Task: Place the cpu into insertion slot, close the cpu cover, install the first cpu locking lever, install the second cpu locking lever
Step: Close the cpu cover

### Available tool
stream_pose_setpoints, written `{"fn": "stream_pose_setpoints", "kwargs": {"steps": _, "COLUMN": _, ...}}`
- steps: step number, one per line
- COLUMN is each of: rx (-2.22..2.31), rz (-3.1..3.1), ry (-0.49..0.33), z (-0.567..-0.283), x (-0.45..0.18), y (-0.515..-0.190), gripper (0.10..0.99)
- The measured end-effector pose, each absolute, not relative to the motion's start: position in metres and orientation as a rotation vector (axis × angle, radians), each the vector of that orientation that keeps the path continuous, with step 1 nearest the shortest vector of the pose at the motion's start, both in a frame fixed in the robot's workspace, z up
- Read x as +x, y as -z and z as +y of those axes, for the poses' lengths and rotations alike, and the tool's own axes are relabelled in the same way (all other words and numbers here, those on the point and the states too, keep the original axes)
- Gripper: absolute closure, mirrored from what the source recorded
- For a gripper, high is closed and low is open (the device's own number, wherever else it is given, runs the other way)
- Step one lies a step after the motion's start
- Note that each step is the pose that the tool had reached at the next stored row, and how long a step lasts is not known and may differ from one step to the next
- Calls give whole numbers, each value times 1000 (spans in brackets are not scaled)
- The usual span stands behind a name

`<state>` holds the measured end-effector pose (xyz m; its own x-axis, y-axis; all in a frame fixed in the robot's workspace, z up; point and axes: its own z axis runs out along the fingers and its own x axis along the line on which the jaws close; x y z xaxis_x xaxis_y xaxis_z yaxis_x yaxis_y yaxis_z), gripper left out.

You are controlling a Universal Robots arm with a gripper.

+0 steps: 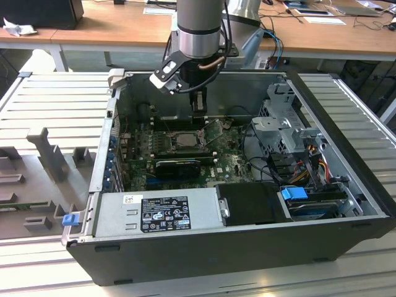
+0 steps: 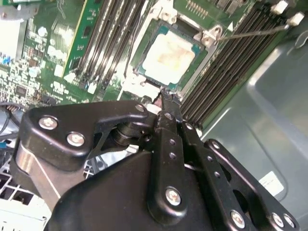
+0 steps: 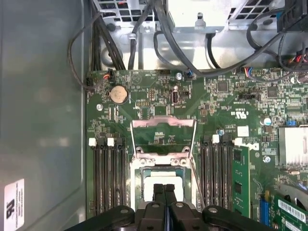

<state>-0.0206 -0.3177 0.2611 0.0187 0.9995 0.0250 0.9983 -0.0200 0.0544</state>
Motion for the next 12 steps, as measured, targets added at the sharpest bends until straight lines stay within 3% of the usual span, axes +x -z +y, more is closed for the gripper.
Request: {"fn": "stream_pose_setpoints", "kwargs": {"steps": 12, "rx": 2227, "rz": 2184, "ry": -87, "z": -317, "x": -4, "y": -265, "gripper": 980}}
